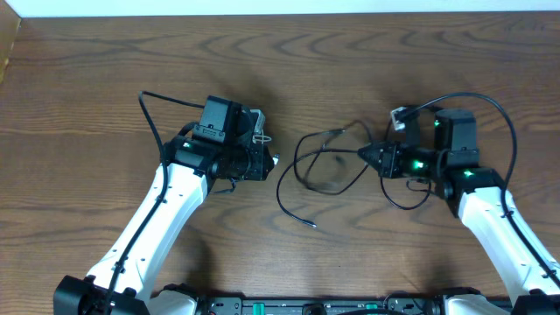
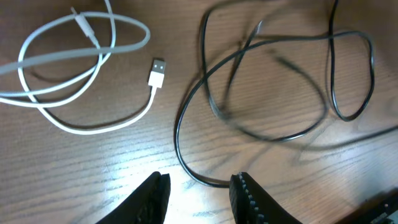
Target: Untangle cables
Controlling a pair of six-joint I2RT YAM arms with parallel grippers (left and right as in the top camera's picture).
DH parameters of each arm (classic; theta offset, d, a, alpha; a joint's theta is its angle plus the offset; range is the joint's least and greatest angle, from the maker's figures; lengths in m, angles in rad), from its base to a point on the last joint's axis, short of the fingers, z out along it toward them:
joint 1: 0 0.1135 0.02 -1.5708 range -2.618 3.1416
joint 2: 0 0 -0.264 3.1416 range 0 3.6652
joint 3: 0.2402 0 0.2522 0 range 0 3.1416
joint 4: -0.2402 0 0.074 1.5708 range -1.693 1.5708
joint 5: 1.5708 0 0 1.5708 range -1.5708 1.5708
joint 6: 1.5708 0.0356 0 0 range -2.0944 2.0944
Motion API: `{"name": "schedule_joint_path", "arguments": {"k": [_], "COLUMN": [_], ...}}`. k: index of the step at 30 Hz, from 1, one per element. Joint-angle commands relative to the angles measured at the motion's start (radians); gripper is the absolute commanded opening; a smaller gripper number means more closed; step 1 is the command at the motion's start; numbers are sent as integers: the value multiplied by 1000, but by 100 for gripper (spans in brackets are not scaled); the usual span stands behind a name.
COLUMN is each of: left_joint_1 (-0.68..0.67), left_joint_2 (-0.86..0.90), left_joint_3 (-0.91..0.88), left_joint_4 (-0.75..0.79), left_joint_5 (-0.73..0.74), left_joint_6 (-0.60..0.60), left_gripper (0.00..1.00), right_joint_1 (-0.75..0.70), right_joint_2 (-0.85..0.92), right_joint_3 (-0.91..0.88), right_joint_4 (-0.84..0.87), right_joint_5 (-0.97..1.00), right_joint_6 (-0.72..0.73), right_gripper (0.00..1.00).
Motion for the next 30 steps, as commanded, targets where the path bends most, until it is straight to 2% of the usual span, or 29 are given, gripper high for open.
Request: {"name": "schedule_joint_path", "arguments": {"k": [1,4,6,9,14,16,18,19,22,24,27,30], "left_joint_1": [3,3,3,3,3,2,2,2,2,-1,-26,-65], "left_joint_2": [11,11,11,11,11,11,11,11,11,11,11,11], "left_joint_3": [-2,-2,-2,-2,-2,-2,-2,-2,-2,-2,-2,-2], "left_joint_4": [-6,-6,-6,-6,-5,0,9,34,113,221,309,328], "left_joint_5": [-6,-6,-6,-6,-6,3,45,139,306,437,459,427], "left_joint_6": [2,2,2,2,2,2,2,2,3,2,3,2], "left_gripper": [37,38,38,38,38,38,38,38,38,38,38,38], "right_joint_1": [-33,-36,-34,-34,-34,-34,-34,-34,-24,-14,-14,-14], "right_joint_2": [-38,-44,-44,-44,-44,-44,-44,-44,-38,-27,-25,-27], "right_joint_3": [111,230,370,527,840,910,937,942,941,941,941,942], "right_joint_4": [-35,-170,-335,-489,-754,-787,-788,-803,-906,-954,-946,-896], "right_joint_5": [31,89,181,228,35,30,85,130,50,33,31,5], "right_joint_6": [-35,-104,-181,-270,-537,-558,-546,-538,-681,-714,-706,-681], "right_gripper": [1,1,1,1,1,1,1,1,1,1,1,1]}}
